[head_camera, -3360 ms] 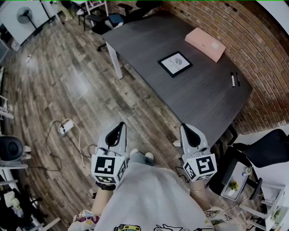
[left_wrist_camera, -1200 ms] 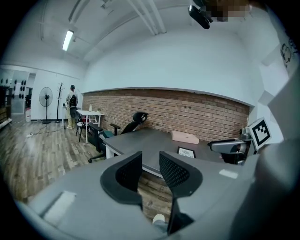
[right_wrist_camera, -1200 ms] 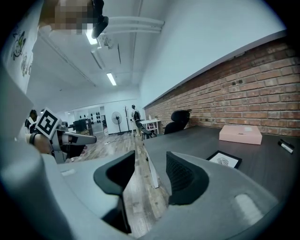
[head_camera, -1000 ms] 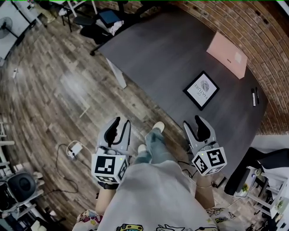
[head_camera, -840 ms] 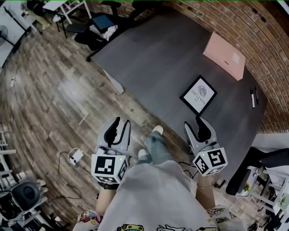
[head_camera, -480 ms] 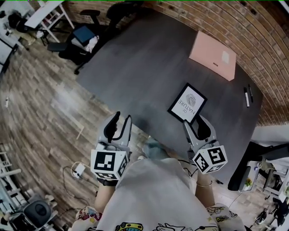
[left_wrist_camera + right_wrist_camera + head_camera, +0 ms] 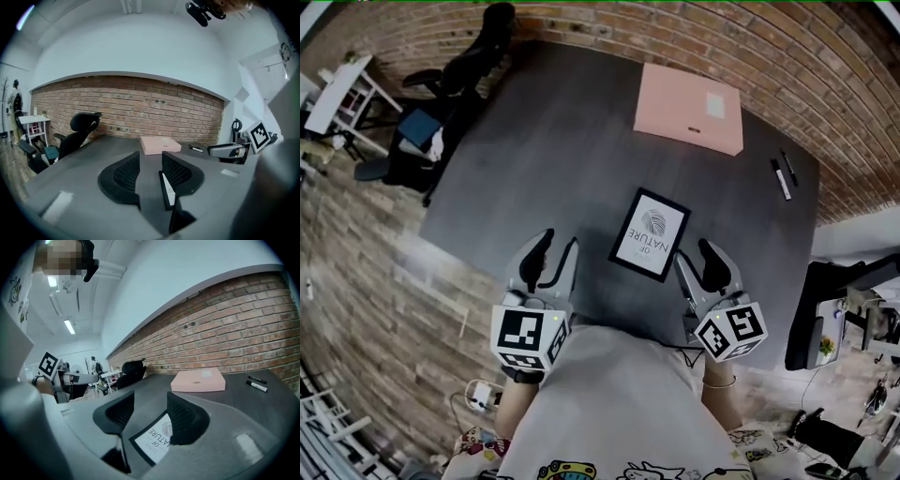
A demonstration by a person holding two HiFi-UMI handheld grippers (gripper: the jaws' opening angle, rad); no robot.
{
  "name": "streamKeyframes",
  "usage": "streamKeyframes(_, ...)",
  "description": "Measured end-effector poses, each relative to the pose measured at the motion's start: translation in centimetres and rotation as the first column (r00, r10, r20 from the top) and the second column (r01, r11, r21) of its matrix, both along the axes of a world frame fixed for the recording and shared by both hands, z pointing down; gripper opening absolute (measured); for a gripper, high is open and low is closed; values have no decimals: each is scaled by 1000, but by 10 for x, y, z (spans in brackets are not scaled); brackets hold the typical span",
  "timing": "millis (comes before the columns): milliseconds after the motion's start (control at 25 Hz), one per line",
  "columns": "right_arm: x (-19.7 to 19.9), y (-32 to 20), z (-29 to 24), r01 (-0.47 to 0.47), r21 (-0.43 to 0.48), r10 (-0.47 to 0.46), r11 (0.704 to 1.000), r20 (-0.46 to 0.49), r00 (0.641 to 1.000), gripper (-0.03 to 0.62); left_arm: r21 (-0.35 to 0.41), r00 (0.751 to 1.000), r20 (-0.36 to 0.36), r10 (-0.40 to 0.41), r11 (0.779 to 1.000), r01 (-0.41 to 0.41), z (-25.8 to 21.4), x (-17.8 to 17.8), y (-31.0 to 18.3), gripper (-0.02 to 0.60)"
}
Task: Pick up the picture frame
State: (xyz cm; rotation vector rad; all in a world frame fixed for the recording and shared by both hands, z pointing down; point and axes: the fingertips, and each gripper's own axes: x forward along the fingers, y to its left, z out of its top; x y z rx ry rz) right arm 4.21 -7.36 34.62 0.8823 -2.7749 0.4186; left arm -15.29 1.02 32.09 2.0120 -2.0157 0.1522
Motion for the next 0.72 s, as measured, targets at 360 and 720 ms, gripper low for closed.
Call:
streamKeyframes(360,42,-18,2,-196,-30,196,980,3,981,215,-37,977,7,212,977,-211,1,33,-63,155)
streamKeyframes(720,50,-30,4,-305,-50,305,951,-9,952,215,-67,927,-17,374,925,-374,9,58,-104,155)
